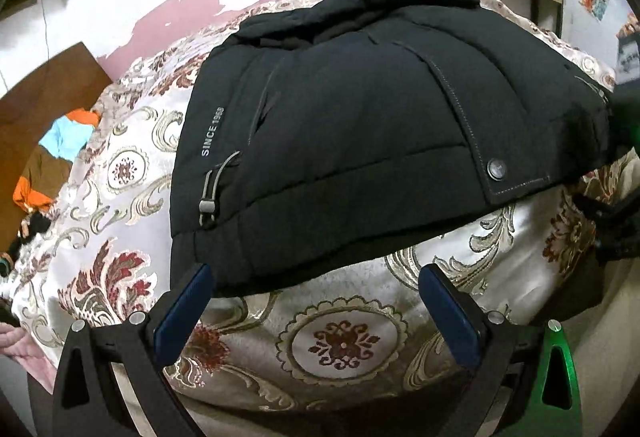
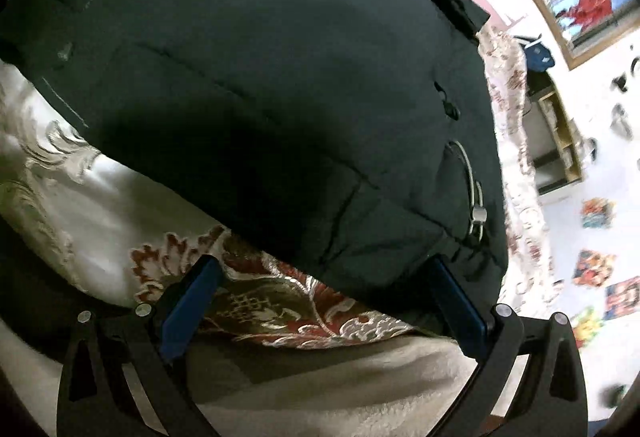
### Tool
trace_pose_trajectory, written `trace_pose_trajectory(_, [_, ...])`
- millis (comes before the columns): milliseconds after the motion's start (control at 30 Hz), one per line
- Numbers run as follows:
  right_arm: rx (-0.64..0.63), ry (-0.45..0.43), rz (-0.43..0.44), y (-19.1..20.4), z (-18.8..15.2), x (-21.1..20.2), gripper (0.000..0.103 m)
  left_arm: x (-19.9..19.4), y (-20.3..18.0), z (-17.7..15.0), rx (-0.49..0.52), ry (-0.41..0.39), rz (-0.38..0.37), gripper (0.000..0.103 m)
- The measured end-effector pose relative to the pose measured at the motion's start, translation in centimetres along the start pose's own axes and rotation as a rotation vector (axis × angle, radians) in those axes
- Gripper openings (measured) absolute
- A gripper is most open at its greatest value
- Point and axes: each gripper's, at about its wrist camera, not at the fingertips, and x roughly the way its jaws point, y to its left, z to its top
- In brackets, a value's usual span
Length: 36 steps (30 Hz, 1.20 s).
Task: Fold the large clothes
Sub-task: 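Grasp the folded jacket's edge with both tools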
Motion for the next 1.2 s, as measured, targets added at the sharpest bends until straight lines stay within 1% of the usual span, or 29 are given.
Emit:
trace_pose_trajectory(133, [0.066,-0.038,-0.034,-0.7,0.9,-0.6,0.101,0.3,-0.1,0.1,0.009,-0.003,-0.003,0.103])
trace_pose_trajectory(233, [0.134,-0.069,-0.005,-1.6,0.8,-0.9,0.101,0.5,0.1,0.1,0.0,0.0,-0.002,0.103])
trace_pose_trajectory(267, [0.156,-0.096,0.009,-1.9,0.6,-1.3,0.101,0.4,0.1,0.1,-0.003,0.0,-0.003,0.103])
trace_pose_trajectory(300, [0.183,-0.143,0.026,-2.3,0.5,-2.2,0.101,0.3,0.3,0.1,-0.011,-0.006,-0.006,0.103])
trace_pose_trajectory(367, [0.213,-0.211,0.037,-3.0,-0.3,-2.9,0.101,-0.2,0.6,0.2,-0.023,-0.035,-0.017,0.103])
trace_pose_trajectory(433, [0.246,-0.294,0.045,-3.2,-1.0,-4.3,0.101,-1.3,0.8,0.3,-0.031,-0.089,-0.027,0.103])
trace_pose_trajectory(500, [0.281,-0.343,0.05,-3.7,-1.7,-4.9,0.101,-1.9,0.8,0.2,-0.026,-0.115,-0.033,0.103])
trace_pose_trajectory(567, [0.31,-0.354,0.073,-4.2,-2.2,-4.8,0.101,-2.1,0.5,0.1,-0.008,-0.121,-0.039,0.103])
trace_pose_trajectory(700, [0.3,-0.314,0.12,-3.7,-2.8,-4.0,0.101,-2.2,0.1,0.1,0.011,-0.117,-0.044,0.103])
trace_pose_trajectory(800, [0.298,-0.302,0.137,-5.4,-2.4,-2.8,0.101,-1.5,-0.2,0.2,0.025,-0.09,-0.038,0.103])
trace_pose_trajectory(933, [0.346,-0.344,0.16,-6.6,-2.4,-3.5,0.101,-0.5,-0.9,0.0,0.052,-0.048,-0.025,0.103])
trace_pose_trajectory(1000, [0.369,-0.362,0.194,-7.4,-2.2,-3.8,0.101,-0.7,-1.2,0.0,0.061,-0.055,-0.028,0.103])
trace_pose_trajectory(1067, [0.386,-0.379,0.235,-8.6,-1.6,-3.9,0.101,-1.2,-1.4,-0.1,0.075,-0.08,-0.016,0.103])
trace_pose_trajectory(1200, [0.383,-0.407,0.295,-10.7,0.1,-4.8,0.101,-1.7,-2.2,-0.1,0.119,-0.123,0.039,0.103])
